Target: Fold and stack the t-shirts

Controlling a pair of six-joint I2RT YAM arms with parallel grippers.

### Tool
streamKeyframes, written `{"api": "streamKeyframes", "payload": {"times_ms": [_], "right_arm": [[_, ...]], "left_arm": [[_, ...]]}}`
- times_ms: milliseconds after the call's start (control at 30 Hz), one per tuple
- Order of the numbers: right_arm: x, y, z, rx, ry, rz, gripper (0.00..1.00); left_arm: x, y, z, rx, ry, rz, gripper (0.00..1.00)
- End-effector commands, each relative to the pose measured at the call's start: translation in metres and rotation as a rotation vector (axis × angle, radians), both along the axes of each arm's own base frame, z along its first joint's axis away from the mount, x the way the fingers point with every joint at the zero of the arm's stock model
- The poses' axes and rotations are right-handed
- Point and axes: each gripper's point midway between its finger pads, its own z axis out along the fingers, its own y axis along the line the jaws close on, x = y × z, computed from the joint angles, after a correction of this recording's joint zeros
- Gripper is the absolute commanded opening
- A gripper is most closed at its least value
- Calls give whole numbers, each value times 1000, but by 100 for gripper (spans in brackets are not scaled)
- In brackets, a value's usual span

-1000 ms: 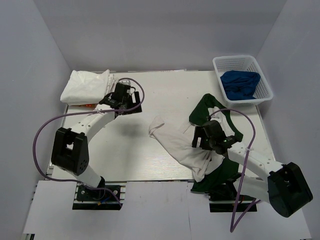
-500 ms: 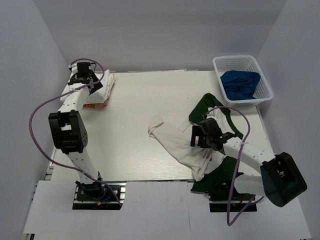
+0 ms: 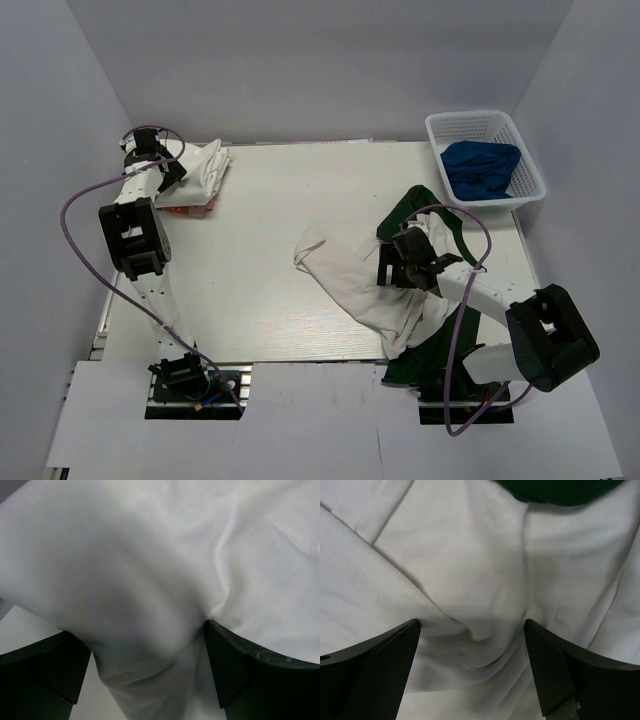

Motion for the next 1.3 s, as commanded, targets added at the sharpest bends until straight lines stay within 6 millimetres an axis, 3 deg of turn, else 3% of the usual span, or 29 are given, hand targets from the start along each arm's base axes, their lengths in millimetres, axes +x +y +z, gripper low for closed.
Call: {"api": "streamKeyframes", "payload": {"times_ms": [0, 33, 267, 367, 467, 500, 567, 600, 667, 733, 767, 900, 967, 1000, 1033, 1100, 1200, 1267], "right_arm": [[21, 4, 18, 5, -68, -17, 90], [21, 3, 17, 1, -65, -19, 90], [26, 0, 19, -23, -75, -34, 90], [27, 0, 18, -18, -70, -40, 90], [27, 2, 18, -13, -67, -34, 90], [26, 2, 17, -11, -62, -32, 90], [28, 3, 21, -5, -76, -25, 90], [28, 4, 22, -2, -79, -16, 90], [32, 8, 26, 7, -100, 1, 90], [32, 7, 26, -2, -94, 7, 90], [32, 8, 27, -1, -95, 7, 90], [33, 13, 25, 21, -92, 19, 90], [33, 14, 23, 24, -85, 21, 90], [33, 16, 22, 25, -83, 25, 90], [33, 15, 21, 21, -80, 23, 90], [34, 15, 21, 23, -79, 19, 90], [35, 15, 23, 21, -83, 19, 90], [35, 14, 21, 15, -79, 21, 90]], "left_arm": [[18, -2, -6, -56, -50, -35, 99], [19, -7, -14, -86, -46, -38, 99], [29, -3, -17, -147, -109, 0, 99], [21, -1, -22, -159, -97, 66, 99], [5, 3, -15, -142, -100, 125, 99], [-6, 4, 1, -95, -116, 149, 99], [-7, 1, 34, -41, -182, 112, 99], [-12, -6, 68, -18, -239, 75, 99], [-10, -13, 106, 7, -326, -3, 99], [-13, -24, 132, 19, -371, -96, 99], [-16, -28, 161, 36, -429, -126, 99], [-10, -52, 185, 54, -489, -305, 99], [-1, -53, 179, 55, -475, -339, 99], [7, -57, 186, 54, -489, -380, 99], [17, -57, 163, 62, -436, -426, 99], [35, -73, 163, 55, -457, -580, 99], [46, -80, 121, 83, -349, -766, 99], [51, -84, 113, 95, -334, -842, 99]]}}
